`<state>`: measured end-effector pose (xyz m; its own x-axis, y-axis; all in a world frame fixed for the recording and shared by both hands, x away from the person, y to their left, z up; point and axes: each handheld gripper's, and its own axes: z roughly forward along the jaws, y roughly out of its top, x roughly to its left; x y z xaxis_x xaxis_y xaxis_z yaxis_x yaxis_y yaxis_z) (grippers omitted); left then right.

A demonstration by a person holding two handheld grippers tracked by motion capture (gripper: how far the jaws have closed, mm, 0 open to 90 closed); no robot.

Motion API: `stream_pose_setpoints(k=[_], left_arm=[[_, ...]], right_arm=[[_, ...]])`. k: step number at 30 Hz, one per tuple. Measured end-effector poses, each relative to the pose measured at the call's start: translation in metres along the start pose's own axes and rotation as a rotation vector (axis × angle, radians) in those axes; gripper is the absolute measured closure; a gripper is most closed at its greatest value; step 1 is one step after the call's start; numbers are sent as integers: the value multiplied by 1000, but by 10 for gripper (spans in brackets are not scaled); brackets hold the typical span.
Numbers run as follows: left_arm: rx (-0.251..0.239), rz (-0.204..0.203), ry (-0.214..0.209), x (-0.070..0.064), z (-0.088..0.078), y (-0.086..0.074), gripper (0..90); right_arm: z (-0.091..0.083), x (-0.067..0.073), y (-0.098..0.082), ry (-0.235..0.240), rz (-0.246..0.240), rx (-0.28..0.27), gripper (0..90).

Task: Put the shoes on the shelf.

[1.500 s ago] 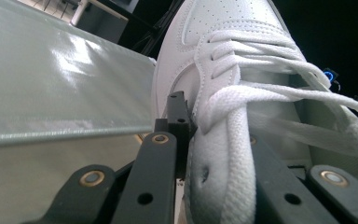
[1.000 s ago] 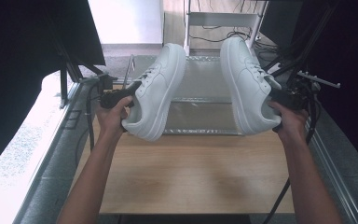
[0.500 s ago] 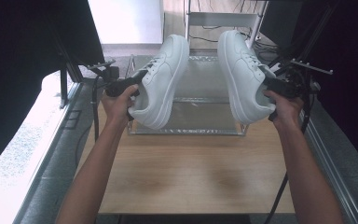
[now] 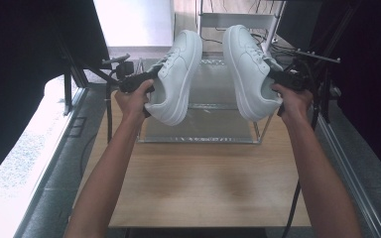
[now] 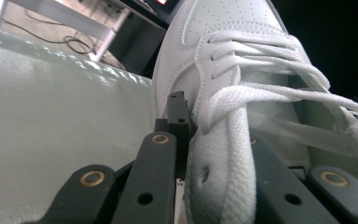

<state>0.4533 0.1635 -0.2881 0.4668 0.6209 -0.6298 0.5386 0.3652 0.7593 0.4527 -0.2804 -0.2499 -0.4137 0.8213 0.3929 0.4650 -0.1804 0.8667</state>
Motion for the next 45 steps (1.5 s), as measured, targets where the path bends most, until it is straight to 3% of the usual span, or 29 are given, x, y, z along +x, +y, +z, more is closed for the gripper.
stream_pose_setpoints(k=[13,19,26,30,35,45], left_arm=[[-5,-39,88,-1,22,8,838],[27,-14,118,-6,38,15,838],[49,-27,161,-6,55,17,838],[57,-42,208,-3,60,16,837],[71,-41,264,2,66,14,836],[98,-55,297,6,79,13,823]], right_arm=[[35,8,9,-63,21,35,867],[52,8,10,-101,16,57,867],[68,9,8,-121,26,77,867],[77,13,8,-150,-5,98,866],[88,13,5,-178,-4,112,866],[113,25,-3,-250,-53,150,829]])
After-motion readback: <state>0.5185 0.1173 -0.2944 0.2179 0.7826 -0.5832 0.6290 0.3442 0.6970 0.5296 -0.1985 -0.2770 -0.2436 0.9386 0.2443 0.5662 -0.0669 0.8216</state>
